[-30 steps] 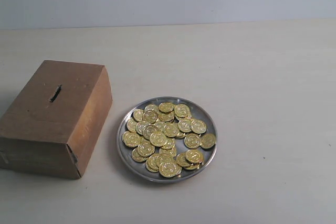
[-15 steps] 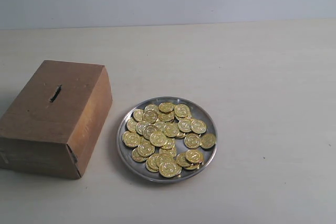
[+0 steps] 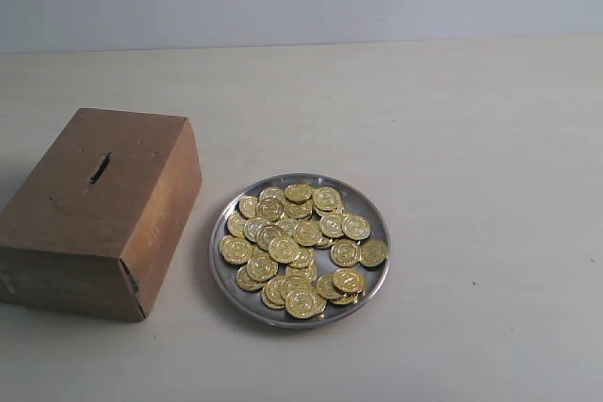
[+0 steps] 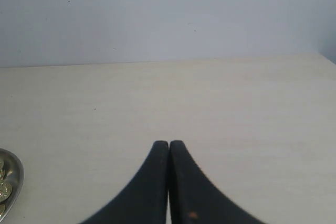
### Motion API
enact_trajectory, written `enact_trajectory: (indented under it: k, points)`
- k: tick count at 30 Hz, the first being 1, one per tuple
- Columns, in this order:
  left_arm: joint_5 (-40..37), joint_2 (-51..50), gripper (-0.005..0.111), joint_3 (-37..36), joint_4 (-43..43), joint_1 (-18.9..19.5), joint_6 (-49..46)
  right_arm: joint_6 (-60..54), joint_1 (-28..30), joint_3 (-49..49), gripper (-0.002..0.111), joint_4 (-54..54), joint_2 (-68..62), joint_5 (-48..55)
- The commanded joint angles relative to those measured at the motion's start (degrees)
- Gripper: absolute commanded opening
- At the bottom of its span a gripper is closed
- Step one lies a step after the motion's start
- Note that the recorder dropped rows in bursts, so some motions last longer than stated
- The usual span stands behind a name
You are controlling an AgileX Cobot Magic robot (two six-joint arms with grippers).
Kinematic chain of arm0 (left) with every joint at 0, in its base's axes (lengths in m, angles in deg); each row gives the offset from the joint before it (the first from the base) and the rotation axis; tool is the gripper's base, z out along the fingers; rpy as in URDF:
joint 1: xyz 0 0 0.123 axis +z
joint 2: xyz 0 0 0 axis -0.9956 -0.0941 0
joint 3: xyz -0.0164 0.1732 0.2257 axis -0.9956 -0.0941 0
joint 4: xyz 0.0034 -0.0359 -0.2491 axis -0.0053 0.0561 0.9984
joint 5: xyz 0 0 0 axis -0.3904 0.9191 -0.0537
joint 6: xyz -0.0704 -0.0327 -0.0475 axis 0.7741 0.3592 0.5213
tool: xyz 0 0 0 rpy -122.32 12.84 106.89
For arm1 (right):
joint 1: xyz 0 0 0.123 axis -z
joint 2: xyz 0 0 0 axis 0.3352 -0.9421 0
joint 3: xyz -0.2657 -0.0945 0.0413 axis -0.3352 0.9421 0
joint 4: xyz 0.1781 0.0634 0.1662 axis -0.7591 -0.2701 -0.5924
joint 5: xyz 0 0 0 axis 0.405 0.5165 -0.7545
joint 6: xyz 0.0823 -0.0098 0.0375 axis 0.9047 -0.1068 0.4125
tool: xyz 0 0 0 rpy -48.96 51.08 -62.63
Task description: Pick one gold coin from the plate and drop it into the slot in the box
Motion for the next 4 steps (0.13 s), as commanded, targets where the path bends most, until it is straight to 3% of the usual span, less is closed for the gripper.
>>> enact_trajectory:
  k: [1,4]
  points:
    - [0.4,0.3,0.0,0.0,0.5,0.1,-0.2,0.0,0.5,0.3,0.0,-0.1,0.3,-0.3]
    - [0.4,0.3,0.0,0.0,0.5,0.1,-0.2,0.0,0.5,0.3,0.0,-0.1,0.3,-0.3]
